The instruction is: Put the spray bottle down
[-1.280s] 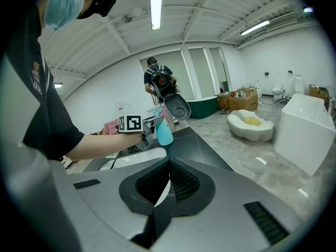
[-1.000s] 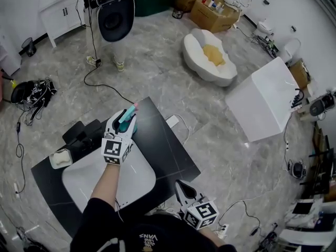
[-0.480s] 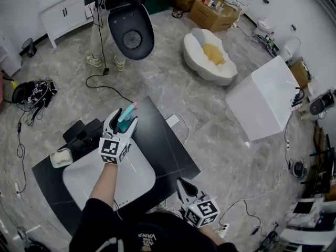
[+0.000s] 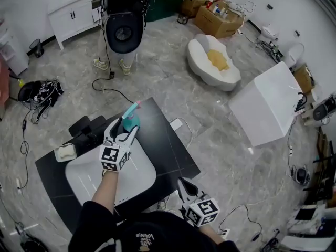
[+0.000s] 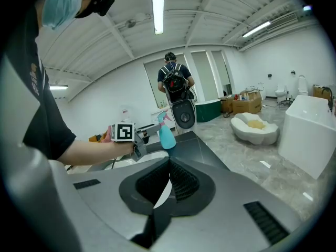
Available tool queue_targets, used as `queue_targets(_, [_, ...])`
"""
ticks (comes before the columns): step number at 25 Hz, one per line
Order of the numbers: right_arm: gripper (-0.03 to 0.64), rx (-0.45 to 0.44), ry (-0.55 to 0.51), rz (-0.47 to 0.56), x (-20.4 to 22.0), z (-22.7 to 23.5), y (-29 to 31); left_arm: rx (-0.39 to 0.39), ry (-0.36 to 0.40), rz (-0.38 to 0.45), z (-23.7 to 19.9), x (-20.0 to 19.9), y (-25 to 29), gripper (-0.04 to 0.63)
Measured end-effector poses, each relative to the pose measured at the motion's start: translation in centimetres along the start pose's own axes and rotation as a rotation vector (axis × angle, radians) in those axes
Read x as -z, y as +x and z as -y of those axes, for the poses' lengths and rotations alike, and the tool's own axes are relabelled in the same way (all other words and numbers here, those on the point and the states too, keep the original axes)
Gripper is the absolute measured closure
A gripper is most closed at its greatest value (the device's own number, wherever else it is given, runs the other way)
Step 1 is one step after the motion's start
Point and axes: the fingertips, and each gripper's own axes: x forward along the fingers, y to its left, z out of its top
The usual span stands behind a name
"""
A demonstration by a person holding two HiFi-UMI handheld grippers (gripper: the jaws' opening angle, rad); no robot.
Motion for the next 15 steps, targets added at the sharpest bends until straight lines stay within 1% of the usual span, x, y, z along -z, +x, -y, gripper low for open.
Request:
queue_targets(12, [0.615, -0.076, -0.031, 0.031, 0.1, -1.0, -1.7, -0.066, -0.01, -0.03, 1.9, -0.6, -7.7, 0.319])
queue_targets(15, [0.615, -0.099, -0.041, 0.029, 0.2, -1.0, -1.8, -0.089, -0.003, -0.037, 2.7, -1.1, -9.9, 0.341])
